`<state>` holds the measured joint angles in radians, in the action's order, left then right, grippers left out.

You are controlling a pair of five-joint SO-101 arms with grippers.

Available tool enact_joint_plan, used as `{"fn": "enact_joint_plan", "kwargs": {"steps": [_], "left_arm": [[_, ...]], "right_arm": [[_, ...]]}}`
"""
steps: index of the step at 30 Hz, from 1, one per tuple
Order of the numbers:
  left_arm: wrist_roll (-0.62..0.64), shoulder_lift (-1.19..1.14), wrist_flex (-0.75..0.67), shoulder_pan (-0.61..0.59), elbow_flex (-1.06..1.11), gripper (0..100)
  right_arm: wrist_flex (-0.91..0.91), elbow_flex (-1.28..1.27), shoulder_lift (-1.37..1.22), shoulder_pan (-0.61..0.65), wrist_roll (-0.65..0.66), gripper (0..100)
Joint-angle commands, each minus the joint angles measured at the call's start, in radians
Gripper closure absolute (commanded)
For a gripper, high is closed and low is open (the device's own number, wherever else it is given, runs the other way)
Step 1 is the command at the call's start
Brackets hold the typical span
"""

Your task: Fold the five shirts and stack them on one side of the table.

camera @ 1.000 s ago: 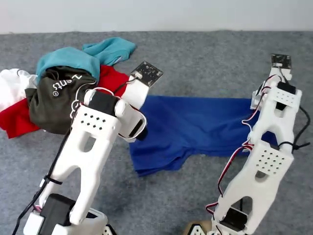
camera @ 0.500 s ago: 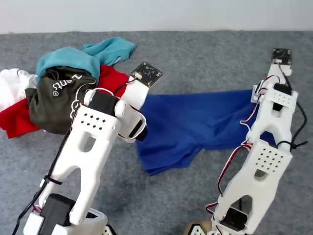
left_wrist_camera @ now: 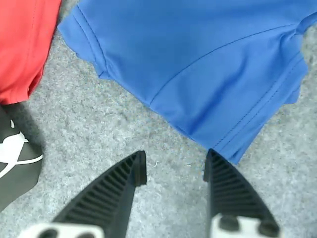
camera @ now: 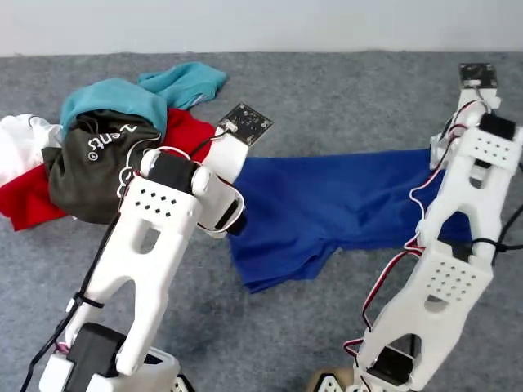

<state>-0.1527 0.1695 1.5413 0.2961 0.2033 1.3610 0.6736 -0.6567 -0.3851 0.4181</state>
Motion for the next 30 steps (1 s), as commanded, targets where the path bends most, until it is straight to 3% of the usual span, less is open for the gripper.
{"fn": "enact_joint_plan", "kwargs": {"steps": [1,8,16,30], "left_arm": [[0.009,0.038,-0.009,0.006,-0.004,80],[0.009,0.038,-0.008,0.006,-0.004,80],[0.009,0.038,-0.008,0.008,-0.004,80],[0.009,0.038,-0.008,0.008,-0.004,80]], "right_arm": [[0.179,0.040,0.093,-0.010,0.061,82.1],[0.160,-0.015,0.091,-0.096,-0.052,98.4],[0.113,-0.138,0.093,-0.140,-0.058,88.3],[0.074,-0.149,0.001,-0.194,-0.057,88.7]]}}
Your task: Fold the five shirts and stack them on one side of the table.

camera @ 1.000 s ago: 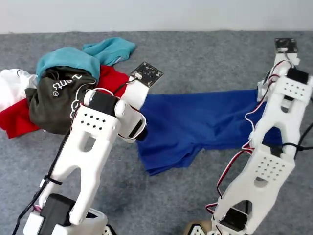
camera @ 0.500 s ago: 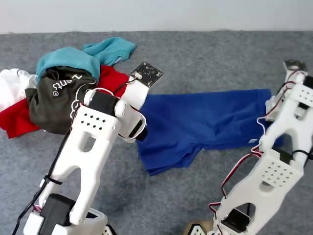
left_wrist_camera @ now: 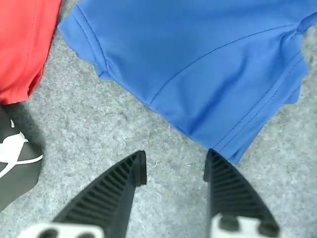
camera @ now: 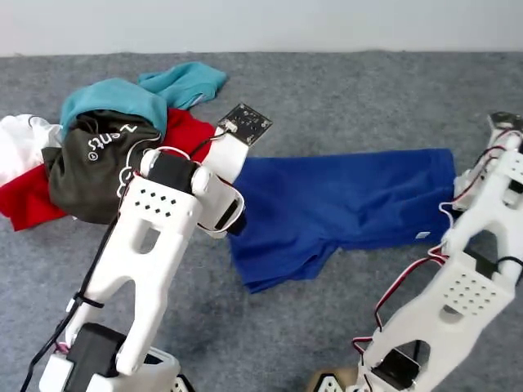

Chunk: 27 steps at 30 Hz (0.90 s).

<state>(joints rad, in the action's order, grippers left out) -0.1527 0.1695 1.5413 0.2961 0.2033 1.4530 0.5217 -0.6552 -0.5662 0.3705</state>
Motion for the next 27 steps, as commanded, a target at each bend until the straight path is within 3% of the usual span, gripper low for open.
{"fn": "enact_joint_plan", "kwargs": {"steps": [1,27], "left_arm": [[0.009,0.038,-0.008,0.008,-0.004,80],[0.009,0.038,-0.008,0.008,-0.002,80]], "right_arm": [[-0.024,0.005,-0.013,-0.013,-0.009,88.7],[-0.061,0.008,-0.087,-0.010,-0.006,90.9]]}}
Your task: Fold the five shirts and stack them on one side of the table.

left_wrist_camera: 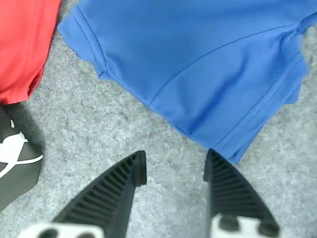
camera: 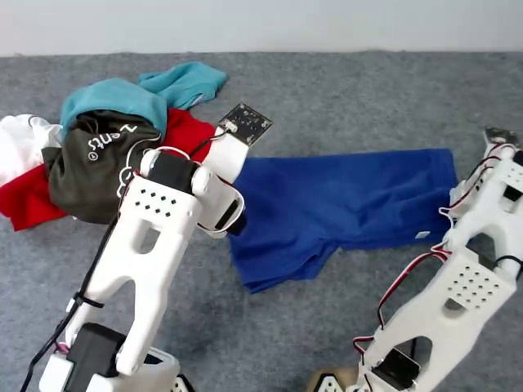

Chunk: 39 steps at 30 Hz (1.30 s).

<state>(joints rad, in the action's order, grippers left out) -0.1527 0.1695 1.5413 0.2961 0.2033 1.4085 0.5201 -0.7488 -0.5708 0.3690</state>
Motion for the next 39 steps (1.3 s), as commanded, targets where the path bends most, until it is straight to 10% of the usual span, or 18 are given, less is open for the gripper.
{"fn": "enact_joint_plan", "kwargs": {"steps": [1,39], "left_arm": [[0.009,0.038,-0.008,0.008,-0.002,80],[0.009,0.038,-0.006,0.008,-0.002,80]], "right_arm": [[-0.022,0.011,0.007,-0.007,-0.006,93.8],[0.024,0.005,-0.035,-0.127,0.020,94.0]]}}
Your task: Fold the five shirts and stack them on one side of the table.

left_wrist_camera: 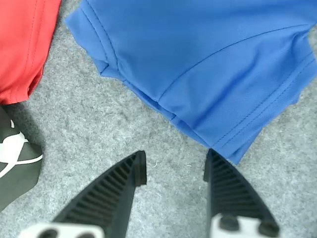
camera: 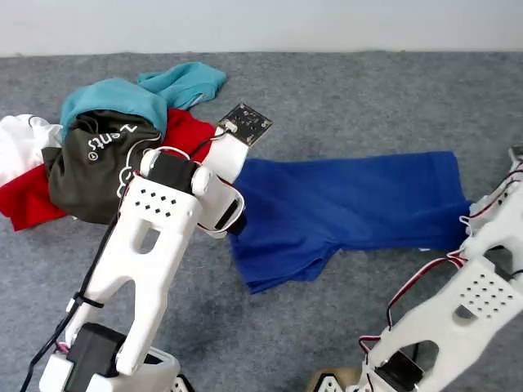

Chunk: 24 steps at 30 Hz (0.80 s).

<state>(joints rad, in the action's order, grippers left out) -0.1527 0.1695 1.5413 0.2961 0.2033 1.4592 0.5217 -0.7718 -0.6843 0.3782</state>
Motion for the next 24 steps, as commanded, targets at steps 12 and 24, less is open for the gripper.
{"fn": "enact_joint_plan", "kwargs": {"steps": [12,24], "left_arm": [[-0.124,0.038,0.123,0.051,-0.002,80],[-0.190,0.035,0.100,0.344,0.113,80]], "right_arm": [[0.243,0.005,0.274,0.005,0.023,71.6],[0.274,-0.310,0.573,0.024,0.081,75.3]]}}
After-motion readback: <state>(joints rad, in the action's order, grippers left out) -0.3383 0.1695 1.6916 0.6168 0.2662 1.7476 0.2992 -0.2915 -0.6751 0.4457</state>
